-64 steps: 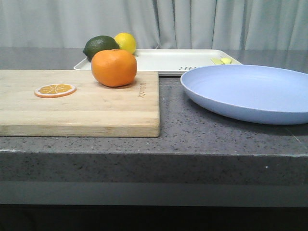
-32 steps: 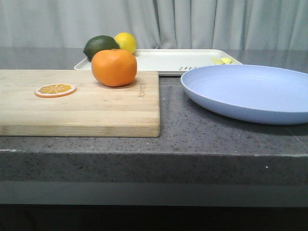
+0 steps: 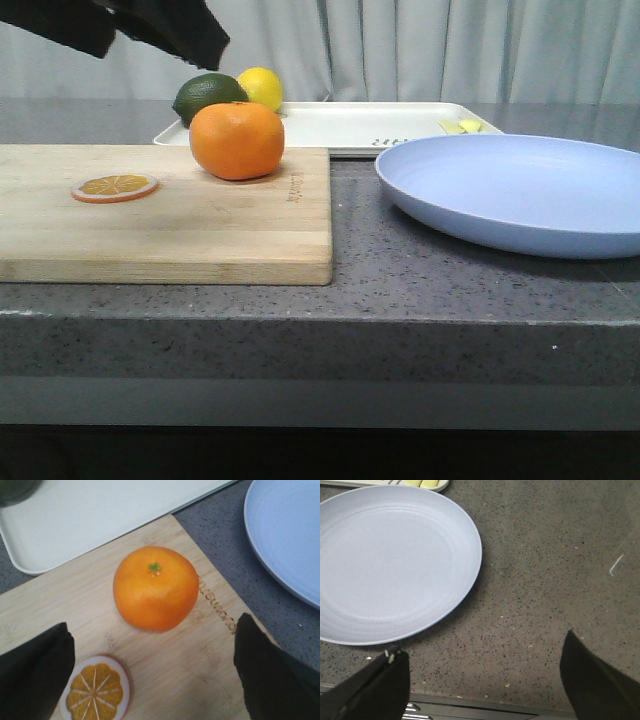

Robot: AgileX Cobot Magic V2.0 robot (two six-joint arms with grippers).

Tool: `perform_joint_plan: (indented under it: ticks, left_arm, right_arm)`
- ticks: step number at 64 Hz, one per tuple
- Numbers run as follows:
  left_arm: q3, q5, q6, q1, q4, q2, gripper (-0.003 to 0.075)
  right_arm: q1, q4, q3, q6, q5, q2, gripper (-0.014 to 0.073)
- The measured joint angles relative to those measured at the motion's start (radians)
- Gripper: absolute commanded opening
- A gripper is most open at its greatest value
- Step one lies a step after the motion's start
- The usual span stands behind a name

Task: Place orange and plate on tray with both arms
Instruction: 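Lower the left gripper over the orange and close on it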

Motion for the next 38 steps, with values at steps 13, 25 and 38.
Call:
perform_joint_plan:
  ticks: [13, 25, 38]
  left_arm:
    - [-0.148, 0.022, 0.0, 0.0, 0.008, 0.162, 0.0632]
    - [-0.25, 0.048, 0.0, 0.0, 0.008, 0.274, 0.0631]
    - [-0.292, 0.076, 0.0, 0.0, -0.004, 0.349, 0.0631]
  right_arm:
    - [0.0, 0.0, 0.0, 0.0, 0.0, 0.0, 0.0617]
    - [0.0, 0.0, 0.0, 0.0, 0.0, 0.0, 0.0617]
    - [0.0, 0.0, 0.0, 0.0, 0.0, 0.0, 0.0617]
